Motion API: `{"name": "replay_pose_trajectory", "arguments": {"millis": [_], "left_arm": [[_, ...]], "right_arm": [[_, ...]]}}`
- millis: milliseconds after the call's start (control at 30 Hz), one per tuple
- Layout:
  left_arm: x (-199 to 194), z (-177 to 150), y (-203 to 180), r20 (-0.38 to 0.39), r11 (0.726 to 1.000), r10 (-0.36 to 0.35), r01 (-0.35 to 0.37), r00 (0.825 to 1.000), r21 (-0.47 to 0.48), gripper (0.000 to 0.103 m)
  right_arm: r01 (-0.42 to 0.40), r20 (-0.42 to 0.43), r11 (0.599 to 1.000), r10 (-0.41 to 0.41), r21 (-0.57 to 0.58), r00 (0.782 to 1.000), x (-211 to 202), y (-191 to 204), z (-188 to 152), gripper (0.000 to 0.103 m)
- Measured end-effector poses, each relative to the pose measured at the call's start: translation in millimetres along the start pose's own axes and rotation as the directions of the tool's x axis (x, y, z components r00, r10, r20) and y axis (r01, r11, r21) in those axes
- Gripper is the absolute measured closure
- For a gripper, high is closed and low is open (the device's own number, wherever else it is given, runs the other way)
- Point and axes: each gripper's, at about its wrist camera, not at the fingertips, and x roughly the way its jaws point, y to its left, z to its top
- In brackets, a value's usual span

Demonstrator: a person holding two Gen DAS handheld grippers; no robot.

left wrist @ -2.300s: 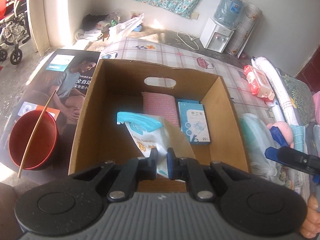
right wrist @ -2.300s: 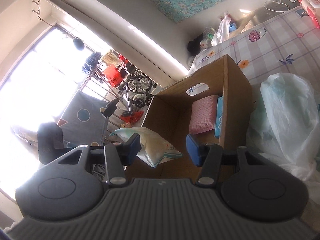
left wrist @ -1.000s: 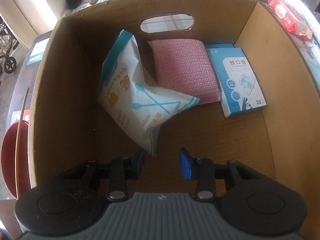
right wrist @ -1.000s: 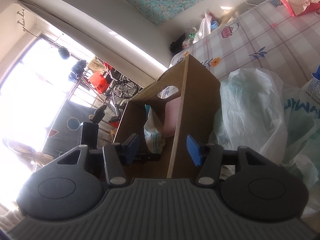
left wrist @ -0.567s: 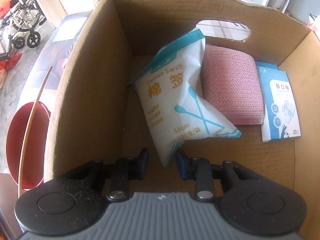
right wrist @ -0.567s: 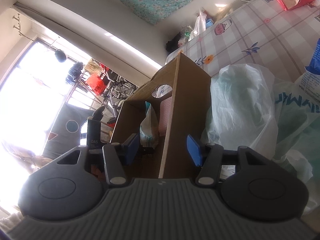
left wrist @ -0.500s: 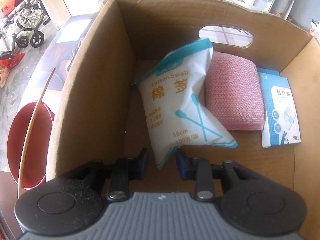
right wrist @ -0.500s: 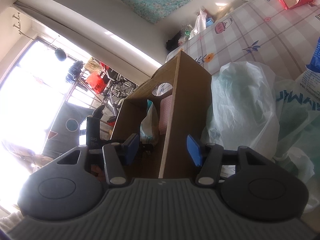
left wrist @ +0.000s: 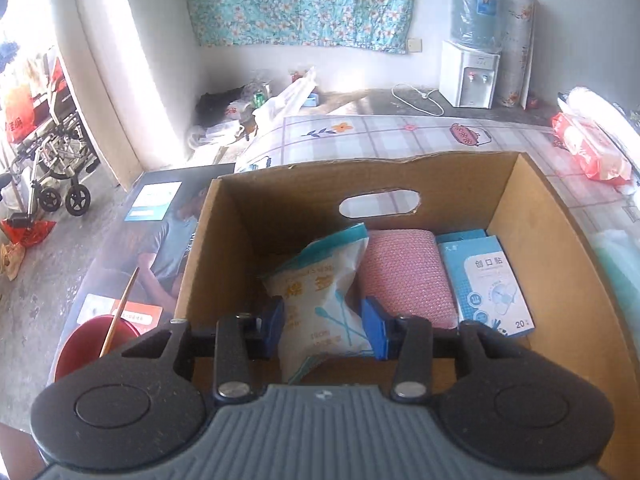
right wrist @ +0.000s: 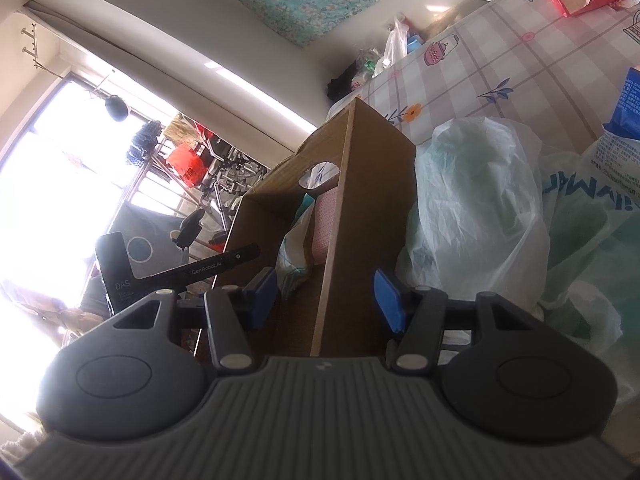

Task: Organize soft objects
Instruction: 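Lift the open left tool out of the cardboard box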

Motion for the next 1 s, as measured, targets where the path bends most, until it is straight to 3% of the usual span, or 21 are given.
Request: {"name": "replay_pose_trajectory", "arguments": {"millis": [33, 167, 333, 667, 733, 800, 1000], "left_arm": [[4, 1, -7, -0.009, 1.000, -0.008, 0.008, 1.000, 0.015, 0.059], [33, -1, -13, -0.055, 1.000, 0.000, 0.001, 0.998, 0.015, 0.083], [59, -7, 3, -0.106, 0.996, -0.039, 0.030, 0.994, -0.079, 0.084], [62, -7, 12, -0.082, 0.995, -0.065, 0.058, 0.995, -0.086, 0.080], [57, -7, 11, -0.078, 0.994, -0.063, 0.056, 0.995, -0.096, 0.075], [51, -8, 13, -0.060, 0.991, -0.071, 0.064, 0.996, -0.120, 0.060], [16, -2, 20, 0.016, 0.981, -0.056, 0.058, 0.998, -0.186, 0.058]], "right_arm": [[0.000, -0.001, 1.000, 0.000, -0.002, 1.000, 0, 1, 0, 0.049], [0.001, -0.001, 1.000, -0.001, -0.005, 1.000, 1, 4, -1, 0.049], [0.012, 0.009, 1.000, -0.012, -0.006, 1.000, -5, 3, 1, 0.049], [0.016, 0.010, 1.000, -0.016, 0.012, 1.000, -7, -1, -6, 0.049], [0.023, 0.009, 1.000, -0.023, 0.015, 1.000, -8, 0, -11, 0.049], [0.034, 0.015, 0.999, -0.034, 0.012, 0.999, -10, -1, -14, 0.049], [0.069, 0.056, 0.998, -0.068, -0.012, 0.996, -25, 1, -22, 0.048]]}}
